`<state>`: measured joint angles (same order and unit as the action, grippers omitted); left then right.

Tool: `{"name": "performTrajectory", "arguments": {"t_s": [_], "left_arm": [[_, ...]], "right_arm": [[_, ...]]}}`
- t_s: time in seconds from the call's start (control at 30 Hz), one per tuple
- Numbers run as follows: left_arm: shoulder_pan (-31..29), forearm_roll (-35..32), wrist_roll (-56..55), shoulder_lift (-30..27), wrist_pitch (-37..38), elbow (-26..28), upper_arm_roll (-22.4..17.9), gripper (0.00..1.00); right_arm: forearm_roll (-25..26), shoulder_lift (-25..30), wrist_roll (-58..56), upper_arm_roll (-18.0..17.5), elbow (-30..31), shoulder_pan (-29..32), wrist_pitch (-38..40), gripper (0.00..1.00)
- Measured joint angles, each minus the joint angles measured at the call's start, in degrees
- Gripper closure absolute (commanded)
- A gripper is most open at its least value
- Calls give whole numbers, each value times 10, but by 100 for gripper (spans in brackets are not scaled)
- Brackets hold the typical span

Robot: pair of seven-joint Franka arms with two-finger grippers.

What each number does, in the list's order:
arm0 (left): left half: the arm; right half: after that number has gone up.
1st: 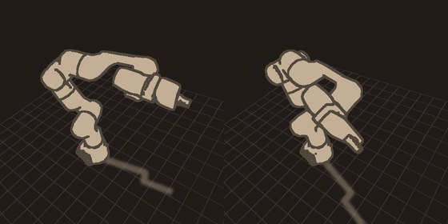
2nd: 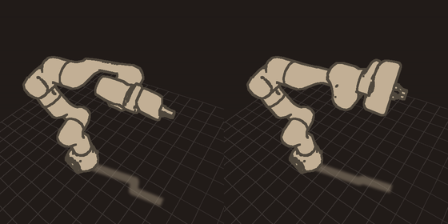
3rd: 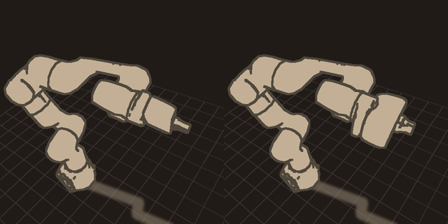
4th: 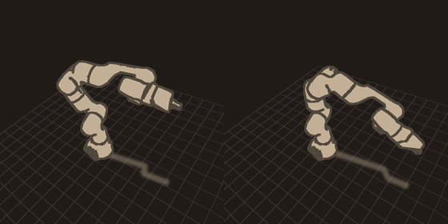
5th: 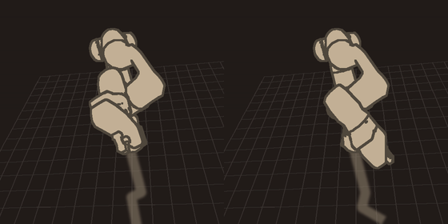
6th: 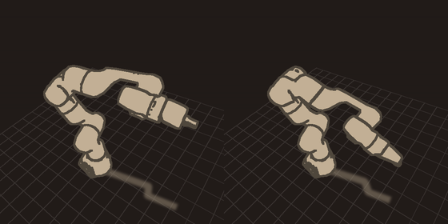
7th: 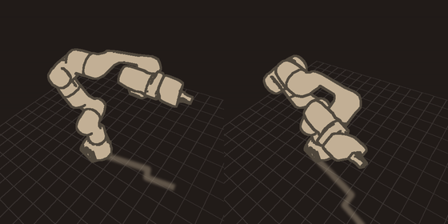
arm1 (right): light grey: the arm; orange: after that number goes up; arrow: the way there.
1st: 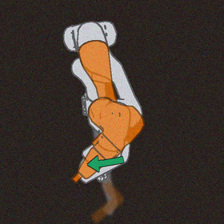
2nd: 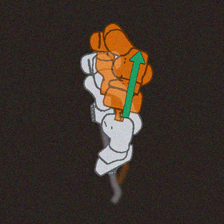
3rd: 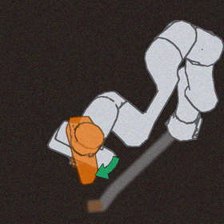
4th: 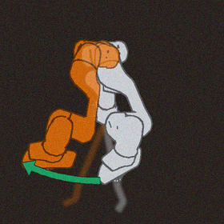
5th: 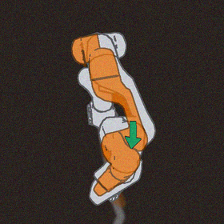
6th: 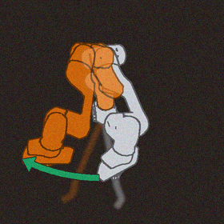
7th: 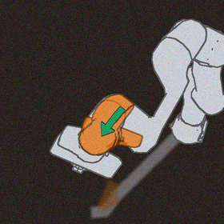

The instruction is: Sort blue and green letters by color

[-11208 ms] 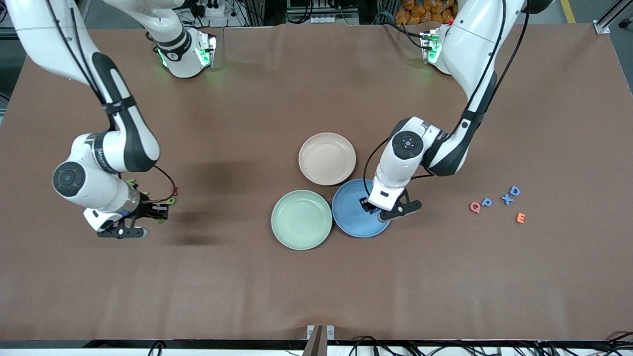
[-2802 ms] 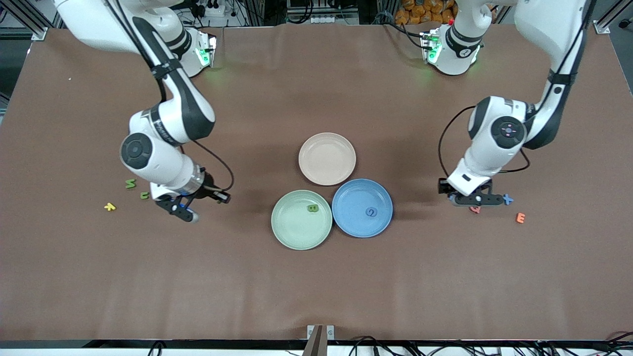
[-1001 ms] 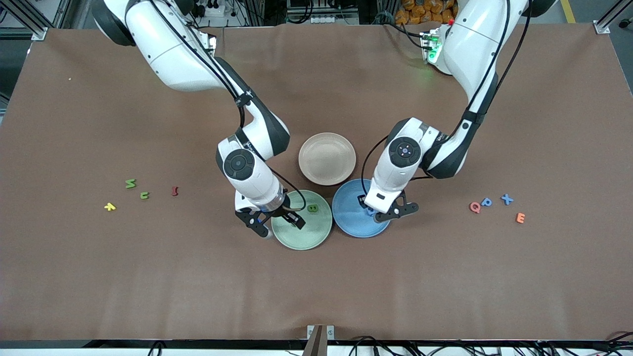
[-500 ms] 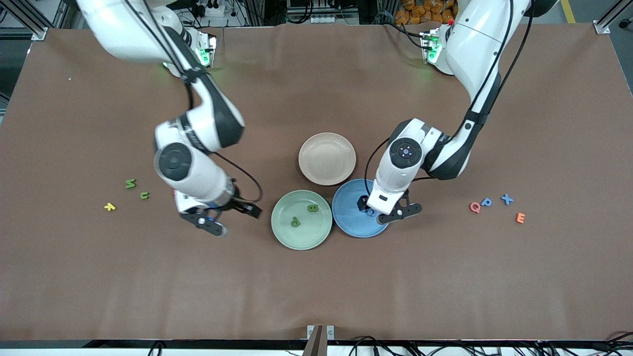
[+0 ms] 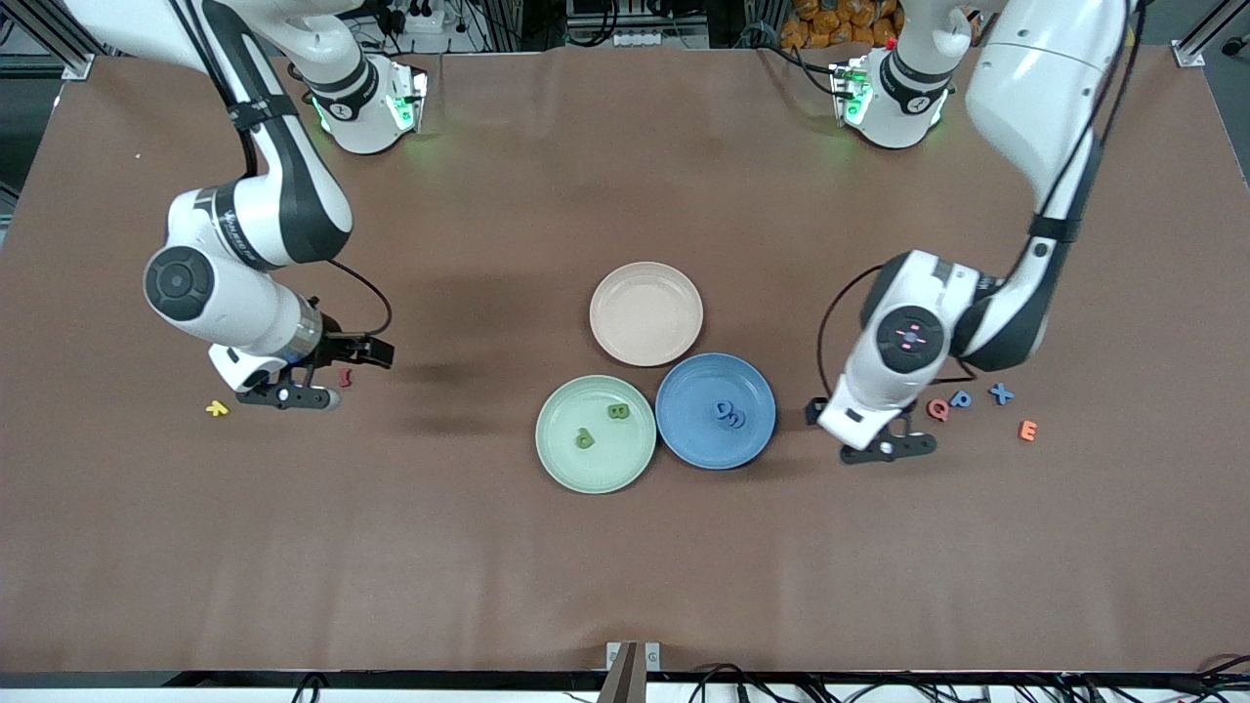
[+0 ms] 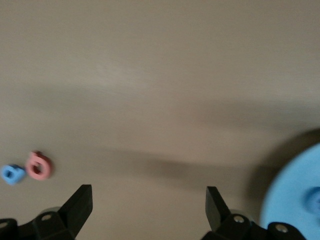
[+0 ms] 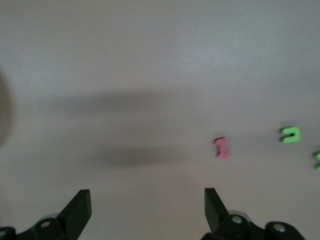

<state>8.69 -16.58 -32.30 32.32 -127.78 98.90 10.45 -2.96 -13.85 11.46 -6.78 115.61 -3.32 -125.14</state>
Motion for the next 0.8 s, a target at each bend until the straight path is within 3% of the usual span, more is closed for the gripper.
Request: {"name": "performTrajectory", "arguments": {"t_s": [0.37, 0.63, 0.8], "left_arm": [[-135, -1, 204, -22, 0, 28, 6, 0], [-185, -1, 294, -40, -6, 59, 7, 0], [-203, -1, 323, -39, -56, 95, 7, 0]], "right_arm": [[0, 19, -145, 41, 138, 42, -177, 2], [0, 15, -154, 43, 164, 47, -212, 4], [0, 12, -154, 44, 168, 50, -217, 5]]}}
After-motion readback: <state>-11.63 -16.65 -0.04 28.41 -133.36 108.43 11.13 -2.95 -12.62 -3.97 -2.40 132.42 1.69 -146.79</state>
